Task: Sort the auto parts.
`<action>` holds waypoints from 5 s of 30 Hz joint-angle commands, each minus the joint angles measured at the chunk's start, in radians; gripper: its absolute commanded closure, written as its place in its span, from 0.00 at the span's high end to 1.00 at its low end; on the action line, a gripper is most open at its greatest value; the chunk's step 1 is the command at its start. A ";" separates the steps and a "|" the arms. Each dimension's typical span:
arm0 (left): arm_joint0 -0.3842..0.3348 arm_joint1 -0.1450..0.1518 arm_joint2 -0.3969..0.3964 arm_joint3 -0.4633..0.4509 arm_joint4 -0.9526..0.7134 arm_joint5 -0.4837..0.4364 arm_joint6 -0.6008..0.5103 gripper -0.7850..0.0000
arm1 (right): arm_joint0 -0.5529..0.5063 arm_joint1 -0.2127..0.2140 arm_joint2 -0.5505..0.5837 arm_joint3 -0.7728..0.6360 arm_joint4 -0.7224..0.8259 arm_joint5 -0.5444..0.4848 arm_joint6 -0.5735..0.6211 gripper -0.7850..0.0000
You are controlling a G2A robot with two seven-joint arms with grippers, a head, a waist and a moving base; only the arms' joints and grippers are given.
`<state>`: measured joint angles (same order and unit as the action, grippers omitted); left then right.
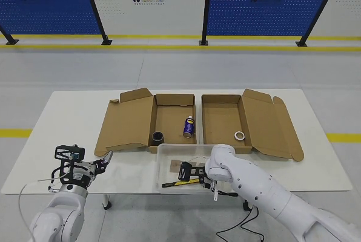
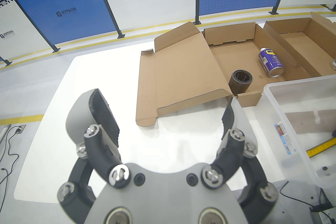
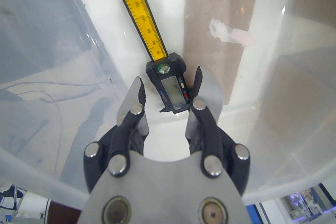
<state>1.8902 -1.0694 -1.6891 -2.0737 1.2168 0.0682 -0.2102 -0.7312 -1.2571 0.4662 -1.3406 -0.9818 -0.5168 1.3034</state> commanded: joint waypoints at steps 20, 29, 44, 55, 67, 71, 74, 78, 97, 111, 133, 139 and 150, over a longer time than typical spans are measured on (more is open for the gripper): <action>0.000 0.000 0.000 0.000 0.000 0.000 0.000 1.00 | 0.106 -0.027 -0.129 0.063 0.065 -0.032 -0.032 0.46; 0.000 0.000 0.000 0.000 0.000 0.000 0.000 1.00 | 0.124 -0.039 -0.146 0.093 0.081 -0.032 -0.033 0.36; 0.000 0.000 0.000 0.000 0.000 0.000 0.000 1.00 | 0.125 -0.044 -0.112 0.100 0.094 -0.017 -0.036 0.00; 0.000 0.000 0.000 0.000 0.000 0.000 0.000 1.00 | 0.103 -0.014 -0.034 0.006 0.114 0.008 -0.035 0.00; 0.000 0.000 0.000 0.000 0.000 0.000 0.000 1.00 | 0.026 0.055 0.141 -0.144 0.196 0.036 -0.059 0.00; 0.000 0.000 0.000 0.000 0.000 0.000 0.000 1.00 | -0.012 0.078 0.212 -0.181 0.251 0.041 -0.089 0.00; 0.000 0.000 0.000 0.000 0.000 0.000 0.000 1.00 | -0.042 0.093 0.266 -0.200 0.305 0.040 -0.121 0.00; 0.000 0.000 0.000 0.000 0.000 0.000 0.000 1.00 | -0.079 0.109 0.334 -0.215 0.392 0.023 -0.179 0.00; 0.000 0.000 0.000 0.000 0.000 0.000 0.000 1.00 | -0.232 0.150 0.622 -0.244 0.461 0.327 -0.564 0.00; 0.000 0.000 0.000 0.000 0.000 0.000 0.000 1.00 | -0.098 0.102 0.575 0.073 0.472 0.654 -0.677 0.00; 0.000 0.000 0.000 0.000 0.000 0.000 0.000 1.00 | 0.038 0.015 0.429 0.390 0.465 0.623 -0.718 1.00; 0.000 0.000 0.000 0.000 0.000 0.000 0.000 1.00 | -0.042 0.058 0.547 0.213 0.426 0.576 -0.757 1.00; 0.000 0.000 0.000 0.000 0.000 0.000 0.000 1.00 | -0.458 0.155 0.872 -0.208 0.346 0.468 -0.827 1.00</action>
<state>1.8902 -1.0694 -1.6891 -2.0737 1.2168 0.0682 -0.2102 -1.1425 -1.1053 1.3144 -1.5181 -0.6485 -0.0475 0.4907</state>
